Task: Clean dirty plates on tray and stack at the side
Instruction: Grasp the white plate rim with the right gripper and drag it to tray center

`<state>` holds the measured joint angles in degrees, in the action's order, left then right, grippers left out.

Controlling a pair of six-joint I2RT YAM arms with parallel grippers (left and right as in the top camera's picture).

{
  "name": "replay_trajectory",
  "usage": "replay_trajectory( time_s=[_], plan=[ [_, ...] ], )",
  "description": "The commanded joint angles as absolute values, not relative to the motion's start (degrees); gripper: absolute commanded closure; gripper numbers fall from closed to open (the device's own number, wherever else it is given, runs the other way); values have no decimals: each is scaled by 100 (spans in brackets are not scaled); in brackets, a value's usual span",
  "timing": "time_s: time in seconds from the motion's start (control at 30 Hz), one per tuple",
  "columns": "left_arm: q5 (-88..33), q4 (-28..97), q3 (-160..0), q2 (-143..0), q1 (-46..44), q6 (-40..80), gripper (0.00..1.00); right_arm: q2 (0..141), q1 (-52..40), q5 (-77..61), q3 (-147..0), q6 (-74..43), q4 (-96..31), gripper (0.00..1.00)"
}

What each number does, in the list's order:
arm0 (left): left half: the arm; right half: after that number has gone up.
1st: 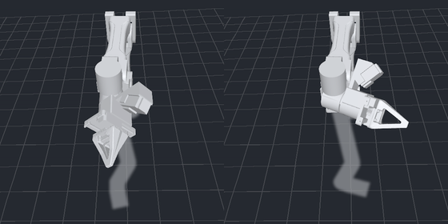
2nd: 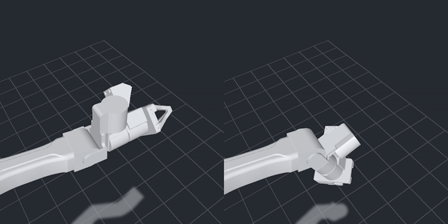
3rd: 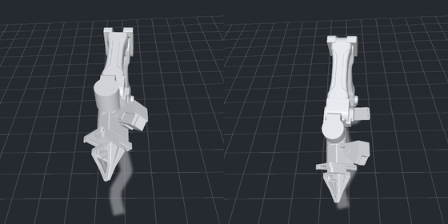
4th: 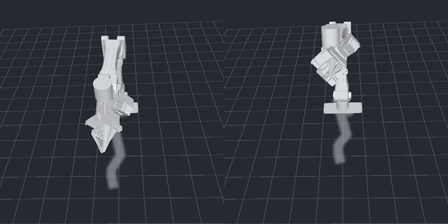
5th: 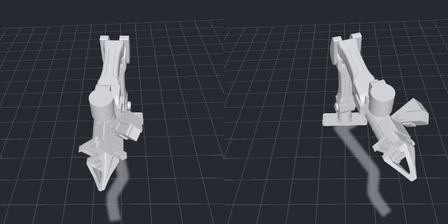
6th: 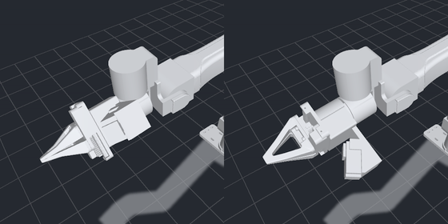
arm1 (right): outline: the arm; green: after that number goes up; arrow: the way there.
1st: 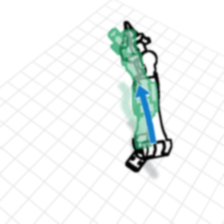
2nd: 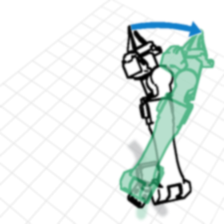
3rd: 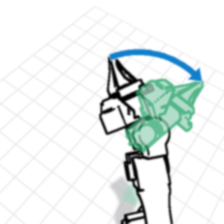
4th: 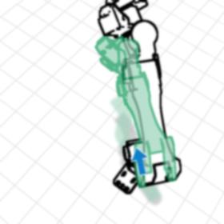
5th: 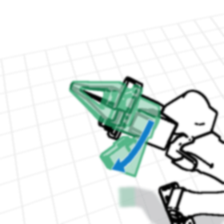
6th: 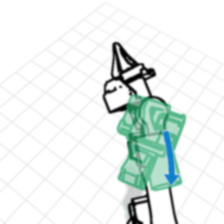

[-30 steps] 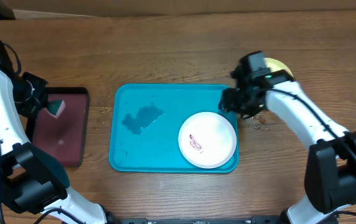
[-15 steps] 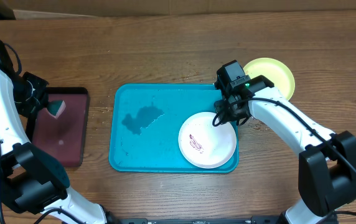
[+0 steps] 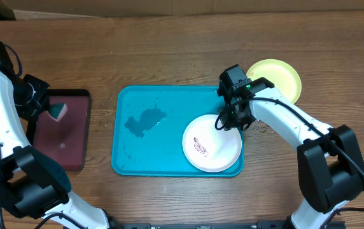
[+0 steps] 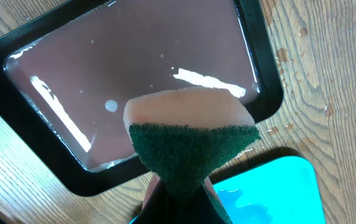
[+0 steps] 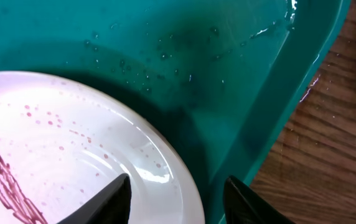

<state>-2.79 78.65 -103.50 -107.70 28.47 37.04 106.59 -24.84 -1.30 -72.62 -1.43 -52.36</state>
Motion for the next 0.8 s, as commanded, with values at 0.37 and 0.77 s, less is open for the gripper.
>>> replay_trajectory(
  time_s=[0.37,0.77],
  plan=[
    [-301,7885,-10324,-10829,2805,3573,96,10676,-2475,-401,-6785,-102,-4899,56],
    [-497,7878,-10324,-10829,2805,3570,96,10676,-2475,-722,-6781,-755,-5498,55]
  ],
)
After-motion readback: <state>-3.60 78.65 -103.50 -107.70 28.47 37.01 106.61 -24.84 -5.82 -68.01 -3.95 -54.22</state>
